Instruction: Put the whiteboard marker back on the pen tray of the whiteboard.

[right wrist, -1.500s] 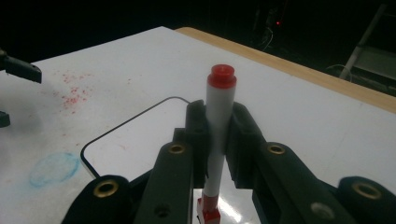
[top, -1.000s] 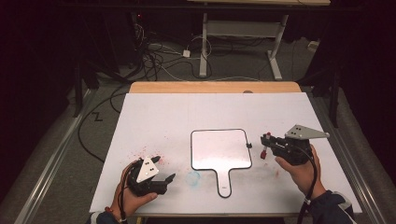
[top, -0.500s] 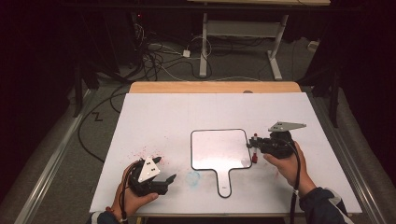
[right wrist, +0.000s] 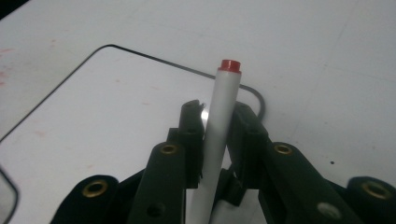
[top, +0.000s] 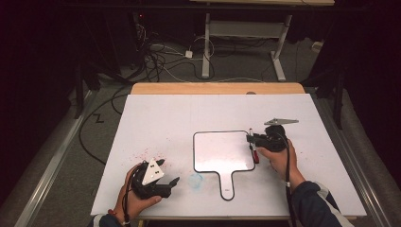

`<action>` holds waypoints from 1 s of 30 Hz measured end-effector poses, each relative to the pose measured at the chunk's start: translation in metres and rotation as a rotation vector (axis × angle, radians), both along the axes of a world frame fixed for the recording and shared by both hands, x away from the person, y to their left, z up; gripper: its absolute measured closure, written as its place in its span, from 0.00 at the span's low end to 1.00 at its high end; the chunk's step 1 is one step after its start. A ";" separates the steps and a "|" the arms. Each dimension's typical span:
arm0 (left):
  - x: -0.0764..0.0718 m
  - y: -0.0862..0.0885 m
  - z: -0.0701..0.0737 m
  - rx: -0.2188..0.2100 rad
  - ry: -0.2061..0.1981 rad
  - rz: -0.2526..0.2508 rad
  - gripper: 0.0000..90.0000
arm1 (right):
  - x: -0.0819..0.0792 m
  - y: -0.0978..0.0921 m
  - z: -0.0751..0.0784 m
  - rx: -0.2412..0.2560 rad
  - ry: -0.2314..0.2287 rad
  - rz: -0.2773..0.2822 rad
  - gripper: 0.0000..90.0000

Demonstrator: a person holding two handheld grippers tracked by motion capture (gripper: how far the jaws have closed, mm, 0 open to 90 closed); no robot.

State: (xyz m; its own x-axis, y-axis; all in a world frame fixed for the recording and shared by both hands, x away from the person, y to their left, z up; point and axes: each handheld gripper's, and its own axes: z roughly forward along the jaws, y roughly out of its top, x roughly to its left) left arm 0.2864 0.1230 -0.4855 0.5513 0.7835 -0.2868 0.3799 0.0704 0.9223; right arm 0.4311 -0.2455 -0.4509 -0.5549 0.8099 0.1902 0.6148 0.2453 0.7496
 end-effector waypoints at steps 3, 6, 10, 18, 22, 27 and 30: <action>0.000 -0.001 -0.001 0.007 0.005 -0.003 0.22 | 0.007 0.001 -0.008 -0.015 0.014 -0.023 0.82; 0.001 -0.001 -0.002 0.015 0.010 -0.005 0.22 | 0.010 0.004 -0.015 -0.046 0.020 -0.035 0.79; 0.001 -0.001 -0.003 0.024 0.013 -0.004 0.22 | 0.011 0.006 -0.019 -0.097 0.002 -0.049 0.77; 0.001 0.000 -0.003 0.029 0.015 -0.003 0.22 | 0.010 0.004 -0.018 -0.154 -0.030 -0.066 0.66; 0.001 0.000 -0.002 0.024 0.012 -0.003 0.22 | 0.009 0.004 -0.016 -0.177 -0.050 -0.055 0.63; 0.001 0.000 -0.002 0.025 0.013 -0.006 0.22 | 0.005 0.005 -0.010 -0.167 -0.094 -0.036 0.59; 0.001 0.000 -0.002 0.023 0.012 -0.006 0.22 | 0.000 0.006 -0.002 -0.170 -0.137 -0.024 0.58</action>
State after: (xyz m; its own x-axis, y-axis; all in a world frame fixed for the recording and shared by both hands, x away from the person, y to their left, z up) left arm 0.2872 0.1228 -0.4877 0.5525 0.7866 -0.2759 0.3916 0.0472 0.9189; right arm 0.4316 -0.2398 -0.4534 -0.5462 0.8372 -0.0267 0.5170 0.3620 0.7757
